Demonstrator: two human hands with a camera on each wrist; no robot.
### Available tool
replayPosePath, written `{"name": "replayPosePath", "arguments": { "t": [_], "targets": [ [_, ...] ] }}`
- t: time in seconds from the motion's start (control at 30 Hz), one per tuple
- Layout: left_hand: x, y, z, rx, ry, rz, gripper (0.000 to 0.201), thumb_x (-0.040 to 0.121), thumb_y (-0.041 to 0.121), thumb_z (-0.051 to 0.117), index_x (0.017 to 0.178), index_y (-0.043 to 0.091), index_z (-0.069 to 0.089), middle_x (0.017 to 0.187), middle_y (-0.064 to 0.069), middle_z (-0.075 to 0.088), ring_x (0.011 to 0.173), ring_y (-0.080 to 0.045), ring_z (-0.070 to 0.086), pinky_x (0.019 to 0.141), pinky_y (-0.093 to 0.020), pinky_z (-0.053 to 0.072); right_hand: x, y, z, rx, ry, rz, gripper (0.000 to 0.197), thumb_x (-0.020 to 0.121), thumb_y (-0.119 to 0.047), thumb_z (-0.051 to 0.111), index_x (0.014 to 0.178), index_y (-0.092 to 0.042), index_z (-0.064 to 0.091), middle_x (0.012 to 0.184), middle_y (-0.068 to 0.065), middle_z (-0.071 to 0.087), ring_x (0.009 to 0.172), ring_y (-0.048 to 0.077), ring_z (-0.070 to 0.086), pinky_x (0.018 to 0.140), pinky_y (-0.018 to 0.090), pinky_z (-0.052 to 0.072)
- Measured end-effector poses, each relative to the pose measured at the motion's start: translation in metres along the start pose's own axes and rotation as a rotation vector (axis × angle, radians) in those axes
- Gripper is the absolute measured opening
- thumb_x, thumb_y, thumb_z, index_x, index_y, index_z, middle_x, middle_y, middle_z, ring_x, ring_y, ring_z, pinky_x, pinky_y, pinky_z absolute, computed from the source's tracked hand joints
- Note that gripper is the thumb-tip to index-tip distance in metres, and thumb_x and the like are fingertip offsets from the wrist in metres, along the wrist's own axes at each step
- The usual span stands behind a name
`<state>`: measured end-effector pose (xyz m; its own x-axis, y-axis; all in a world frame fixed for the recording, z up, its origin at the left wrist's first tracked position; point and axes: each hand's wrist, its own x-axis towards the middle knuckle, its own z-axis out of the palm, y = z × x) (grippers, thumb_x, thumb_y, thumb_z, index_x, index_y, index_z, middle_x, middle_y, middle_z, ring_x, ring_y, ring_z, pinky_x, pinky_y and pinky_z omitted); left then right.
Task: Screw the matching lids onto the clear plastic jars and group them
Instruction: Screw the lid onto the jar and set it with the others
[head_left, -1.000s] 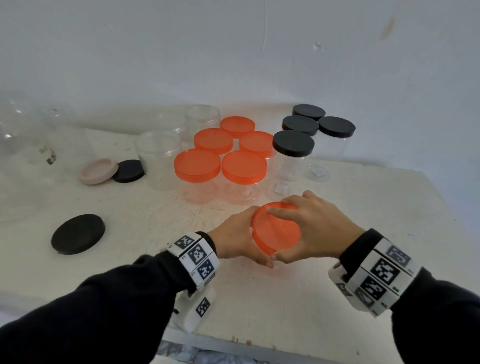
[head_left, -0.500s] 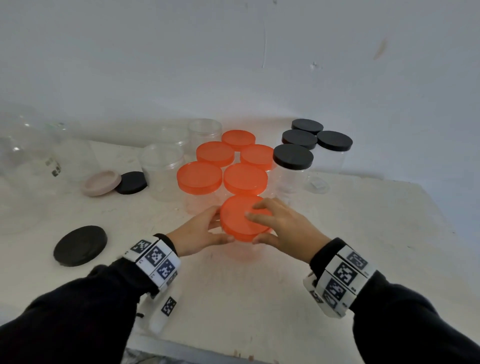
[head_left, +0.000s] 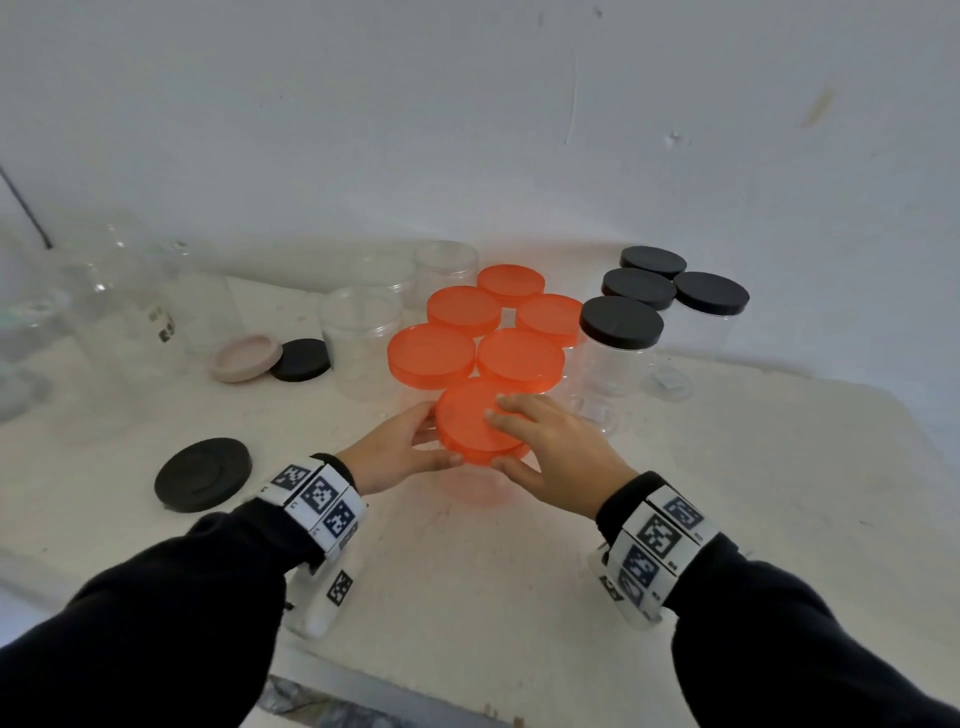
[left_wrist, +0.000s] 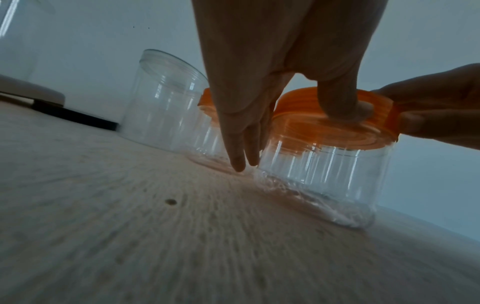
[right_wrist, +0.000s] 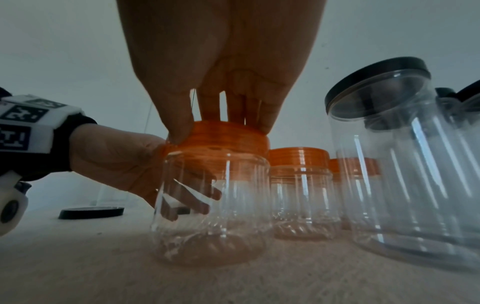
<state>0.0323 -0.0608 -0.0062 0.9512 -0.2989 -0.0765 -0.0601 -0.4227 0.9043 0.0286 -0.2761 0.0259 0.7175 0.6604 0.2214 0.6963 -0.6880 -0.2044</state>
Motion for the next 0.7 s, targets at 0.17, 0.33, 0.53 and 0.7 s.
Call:
{"name": "replayPosePath", "arguments": {
  "t": [0.17, 0.33, 0.53, 0.7],
  "targets": [
    [-0.013, -0.002, -0.018, 0.257, 0.026, -0.060, 0.064, 0.081, 0.027, 0.069, 0.137, 0.019, 0.038, 0.136, 0.005, 0.045, 0.120, -0.007, 0.045, 0.095, -0.023, 0.037, 0.005, -0.007, -0.002, -0.017, -0.010, 0.043, 0.048, 0.088, -0.033, 0.058, 0.131, -0.011, 0.052, 0.136, 0.008, 0.048, 0.127, 0.024, 0.042, 0.100, 0.036, 0.039],
    [-0.042, -0.017, -0.066, 0.567, 0.160, -0.094, 0.057, 0.082, 0.032, 0.068, 0.132, 0.018, 0.046, 0.135, 0.002, 0.047, 0.122, -0.010, 0.042, 0.096, -0.018, 0.029, 0.010, -0.014, -0.004, -0.090, -0.044, 0.069, 0.047, 0.086, -0.043, 0.057, 0.119, -0.009, 0.057, 0.122, 0.007, 0.053, 0.114, 0.024, 0.047, 0.091, 0.035, 0.044],
    [-0.081, -0.045, -0.123, 0.774, 0.201, -0.352, 0.067, 0.077, 0.040, 0.071, 0.135, 0.022, 0.042, 0.145, -0.001, 0.035, 0.132, -0.021, 0.029, 0.110, -0.036, 0.025, 0.024, -0.029, -0.003, -0.197, -0.034, 0.100, 0.044, 0.085, -0.051, 0.056, 0.100, -0.010, 0.052, 0.107, 0.006, 0.050, 0.098, 0.022, 0.044, 0.070, 0.028, 0.035],
    [-0.103, -0.064, -0.139, 0.823, 0.132, -0.526, 0.081, 0.072, 0.046, 0.074, 0.140, 0.025, 0.035, 0.150, -0.004, 0.024, 0.134, -0.027, 0.029, 0.112, -0.041, 0.026, 0.031, -0.040, -0.004, -0.223, -0.064, 0.129, 0.046, 0.088, -0.049, 0.052, 0.116, -0.013, 0.047, 0.115, 0.005, 0.045, 0.105, 0.020, 0.041, 0.073, 0.023, 0.026]
  ]
}}
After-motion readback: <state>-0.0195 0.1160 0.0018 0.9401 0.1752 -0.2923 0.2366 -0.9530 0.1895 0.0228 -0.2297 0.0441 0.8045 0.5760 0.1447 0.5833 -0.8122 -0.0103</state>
